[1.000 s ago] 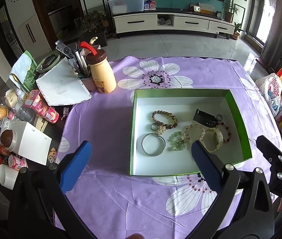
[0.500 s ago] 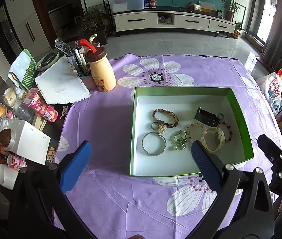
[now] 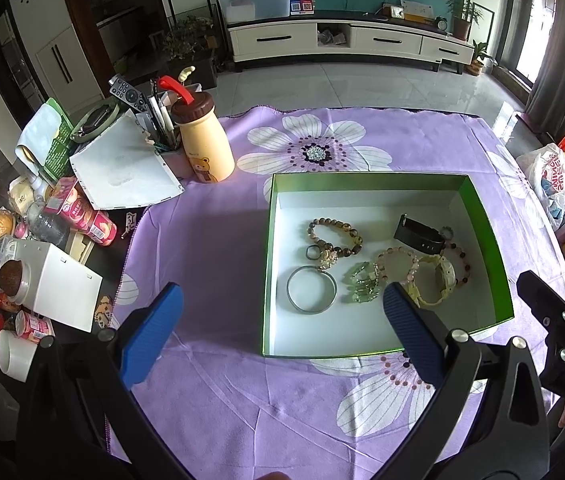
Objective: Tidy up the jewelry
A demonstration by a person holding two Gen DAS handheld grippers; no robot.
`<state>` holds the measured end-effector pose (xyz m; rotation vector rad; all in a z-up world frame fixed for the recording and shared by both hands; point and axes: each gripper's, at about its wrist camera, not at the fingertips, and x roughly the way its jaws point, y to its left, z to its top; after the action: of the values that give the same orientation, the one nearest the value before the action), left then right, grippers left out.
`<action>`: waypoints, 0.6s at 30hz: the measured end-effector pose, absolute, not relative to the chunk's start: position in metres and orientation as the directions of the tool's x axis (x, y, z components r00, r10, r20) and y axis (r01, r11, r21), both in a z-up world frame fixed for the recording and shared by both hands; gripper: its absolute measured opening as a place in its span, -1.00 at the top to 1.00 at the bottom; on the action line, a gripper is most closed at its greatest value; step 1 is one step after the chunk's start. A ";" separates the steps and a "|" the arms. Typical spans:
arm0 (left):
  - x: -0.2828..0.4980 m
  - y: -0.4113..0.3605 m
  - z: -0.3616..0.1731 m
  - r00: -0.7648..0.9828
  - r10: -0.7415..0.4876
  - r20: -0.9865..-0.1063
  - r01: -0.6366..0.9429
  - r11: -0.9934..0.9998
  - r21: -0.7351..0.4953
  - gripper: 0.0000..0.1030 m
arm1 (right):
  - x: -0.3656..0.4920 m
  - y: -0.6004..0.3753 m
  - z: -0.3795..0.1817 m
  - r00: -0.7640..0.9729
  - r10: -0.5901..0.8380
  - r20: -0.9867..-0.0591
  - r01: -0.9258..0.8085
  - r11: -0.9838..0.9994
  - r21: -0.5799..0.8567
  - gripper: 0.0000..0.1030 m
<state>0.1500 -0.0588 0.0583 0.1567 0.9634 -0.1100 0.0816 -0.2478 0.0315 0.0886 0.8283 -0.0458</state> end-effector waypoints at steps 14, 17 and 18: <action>0.149 -0.059 0.061 0.569 -0.021 -0.822 0.158 0.984 0.084 -0.96 | 0.079 -0.248 0.037 0.677 -0.009 -0.736 0.078 0.995 0.060 -0.97; 0.148 -0.059 0.063 0.571 -0.021 -0.821 0.159 0.984 0.085 -0.96 | 0.079 -0.249 0.037 0.676 -0.011 -0.737 0.079 0.995 0.058 -0.97; 0.147 -0.059 0.063 0.571 -0.023 -0.821 0.160 0.984 0.084 -0.96 | 0.078 -0.249 0.037 0.676 -0.010 -0.737 0.079 0.995 0.059 -0.97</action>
<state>0.1474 -0.0593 0.0626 0.1548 0.9586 -0.1080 0.0785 -0.2486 0.0371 0.0885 0.8272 -0.0498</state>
